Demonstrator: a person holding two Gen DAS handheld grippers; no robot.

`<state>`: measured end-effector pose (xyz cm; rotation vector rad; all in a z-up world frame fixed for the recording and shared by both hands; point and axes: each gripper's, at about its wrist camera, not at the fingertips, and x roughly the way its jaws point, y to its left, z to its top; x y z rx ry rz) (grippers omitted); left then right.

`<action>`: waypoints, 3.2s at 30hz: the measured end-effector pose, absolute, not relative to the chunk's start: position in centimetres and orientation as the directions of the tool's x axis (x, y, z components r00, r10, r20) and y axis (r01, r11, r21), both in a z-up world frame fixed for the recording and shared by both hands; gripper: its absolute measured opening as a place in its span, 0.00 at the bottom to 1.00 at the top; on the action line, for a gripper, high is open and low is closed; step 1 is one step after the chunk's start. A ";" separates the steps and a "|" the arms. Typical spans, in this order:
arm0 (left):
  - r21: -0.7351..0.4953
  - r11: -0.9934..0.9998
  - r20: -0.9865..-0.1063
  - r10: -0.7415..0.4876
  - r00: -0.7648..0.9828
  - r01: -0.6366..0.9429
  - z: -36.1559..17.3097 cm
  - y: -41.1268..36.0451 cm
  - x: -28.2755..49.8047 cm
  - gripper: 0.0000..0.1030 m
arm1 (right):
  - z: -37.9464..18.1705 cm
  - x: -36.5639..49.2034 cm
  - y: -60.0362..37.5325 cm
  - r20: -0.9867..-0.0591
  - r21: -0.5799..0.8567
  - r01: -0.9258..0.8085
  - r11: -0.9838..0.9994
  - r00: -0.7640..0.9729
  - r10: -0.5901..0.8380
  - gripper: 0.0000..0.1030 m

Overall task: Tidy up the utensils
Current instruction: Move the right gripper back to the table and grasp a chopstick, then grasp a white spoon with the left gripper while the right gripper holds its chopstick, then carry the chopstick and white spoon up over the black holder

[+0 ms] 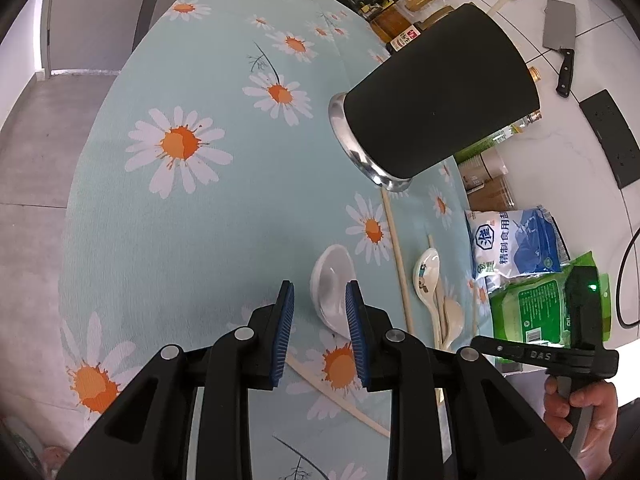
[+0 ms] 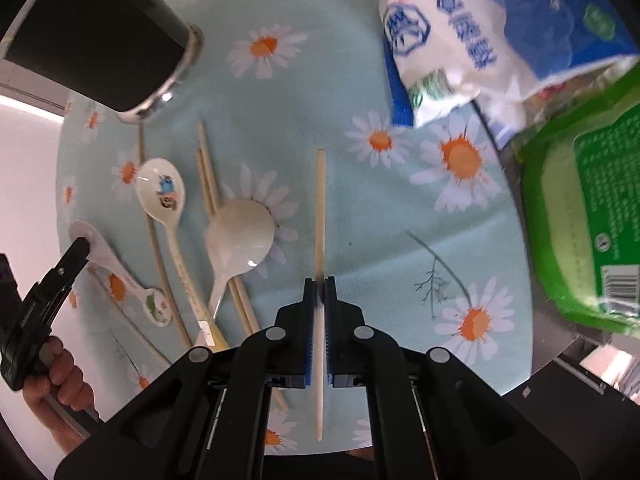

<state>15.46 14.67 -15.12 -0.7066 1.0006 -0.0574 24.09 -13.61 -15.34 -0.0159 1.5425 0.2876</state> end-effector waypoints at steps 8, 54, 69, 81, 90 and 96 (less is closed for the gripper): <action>-0.560 0.778 -0.752 -0.335 0.567 -0.284 -15.2 14.5 15.5 0.06 | -12.4 23.3 -14.3 -0.977 0.184 -0.245 0.952 0.065 0.205 0.05; -0.154 0.978 -0.518 0.044 0.854 -0.143 10.7 4.9 18.1 0.05 | 5.6 30.7 -11.7 -0.550 0.446 -0.737 0.509 0.222 0.805 0.05; 0.000 0.989 -0.448 0.131 0.884 -0.147 13.8 5.7 23.4 0.05 | 12.2 33.4 -9.5 -0.282 0.343 -0.808 0.479 0.398 0.873 0.05; 0.035 0.989 -0.500 0.141 0.854 -0.143 10.0 6.5 28.0 0.05 | 6.7 38.5 -6.5 -0.266 0.382 -0.757 0.530 0.459 0.847 0.06; 0.081 0.985 -0.536 0.172 0.827 -0.153 6.9 6.4 28.9 0.05 | 3.8 39.3 -6.0 -0.298 0.399 -0.749 0.529 0.440 0.847 0.05; 0.078 0.984 -0.574 0.175 0.800 -0.159 5.2 6.3 29.5 0.05 | 2.4 38.7 -5.1 -0.336 0.369 -0.764 0.529 0.422 0.842 0.06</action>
